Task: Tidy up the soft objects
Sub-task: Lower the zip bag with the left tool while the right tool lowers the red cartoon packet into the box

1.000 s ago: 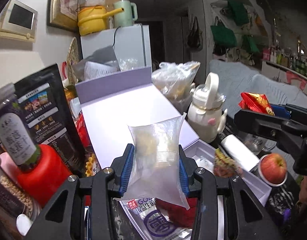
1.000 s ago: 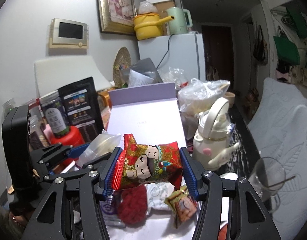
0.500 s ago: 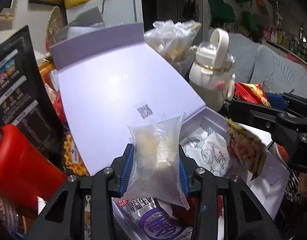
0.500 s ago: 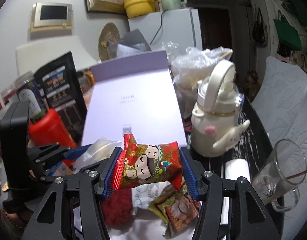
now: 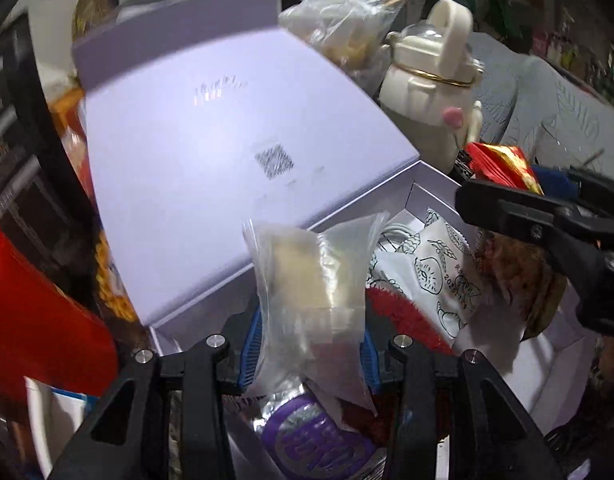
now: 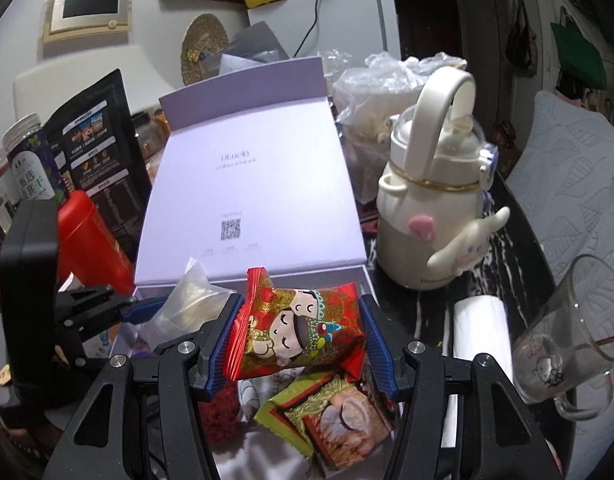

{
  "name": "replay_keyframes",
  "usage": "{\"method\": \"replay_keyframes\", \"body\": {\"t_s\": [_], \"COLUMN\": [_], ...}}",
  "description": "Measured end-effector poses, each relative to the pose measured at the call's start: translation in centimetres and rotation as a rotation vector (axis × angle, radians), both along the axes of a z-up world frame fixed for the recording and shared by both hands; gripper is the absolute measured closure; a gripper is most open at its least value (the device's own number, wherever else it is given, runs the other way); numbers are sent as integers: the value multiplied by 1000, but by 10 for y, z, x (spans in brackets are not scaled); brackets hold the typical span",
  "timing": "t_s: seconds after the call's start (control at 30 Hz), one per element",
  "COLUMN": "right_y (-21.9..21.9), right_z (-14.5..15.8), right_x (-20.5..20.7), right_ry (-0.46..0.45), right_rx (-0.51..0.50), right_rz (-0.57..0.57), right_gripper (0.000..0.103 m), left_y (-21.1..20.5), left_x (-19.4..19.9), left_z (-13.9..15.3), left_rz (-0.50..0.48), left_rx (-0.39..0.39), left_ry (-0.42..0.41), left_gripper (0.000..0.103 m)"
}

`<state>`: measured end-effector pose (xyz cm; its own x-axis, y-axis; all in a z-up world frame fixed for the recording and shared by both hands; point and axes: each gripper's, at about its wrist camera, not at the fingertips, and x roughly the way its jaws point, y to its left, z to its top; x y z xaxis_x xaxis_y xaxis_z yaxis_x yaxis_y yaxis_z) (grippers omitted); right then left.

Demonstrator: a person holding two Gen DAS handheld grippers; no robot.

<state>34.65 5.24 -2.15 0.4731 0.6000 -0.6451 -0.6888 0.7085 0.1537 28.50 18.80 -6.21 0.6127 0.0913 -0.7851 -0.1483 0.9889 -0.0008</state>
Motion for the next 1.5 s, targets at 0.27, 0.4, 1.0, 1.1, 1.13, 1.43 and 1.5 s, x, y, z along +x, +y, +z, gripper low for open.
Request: {"method": "replay_keyframes", "body": {"t_s": [0.27, 0.4, 1.0, 1.1, 1.13, 1.43, 1.5], "right_y": [9, 11, 21, 21, 22, 18, 16], "right_z": [-17, -25, -38, -35, -34, -25, -21], "right_x": [5, 11, 23, 21, 20, 15, 12], "right_ry": [54, 96, 158, 147, 142, 123, 108], "right_rx": [-38, -46, -170, -189, -194, -210, -204], "right_rz": [26, 25, 17, 16, 14, 17, 12], "right_gripper": [46, 46, 41, 41, 41, 23, 23], "left_y": [3, 6, 4, 3, 4, 5, 6], "left_x": [-1, 0, 0, -1, -1, -4, -5], "left_z": [-1, 0, 9, 12, 12, 19, 23], "left_rz": [29, 48, 95, 103, 107, 130, 127], "left_rx": [-8, -15, 75, 113, 118, 126, 104], "left_ry": [0, 2, 4, 4, 8, 6, 4], "left_gripper": [54, 49, 29, 22, 22, 21, 21]}}
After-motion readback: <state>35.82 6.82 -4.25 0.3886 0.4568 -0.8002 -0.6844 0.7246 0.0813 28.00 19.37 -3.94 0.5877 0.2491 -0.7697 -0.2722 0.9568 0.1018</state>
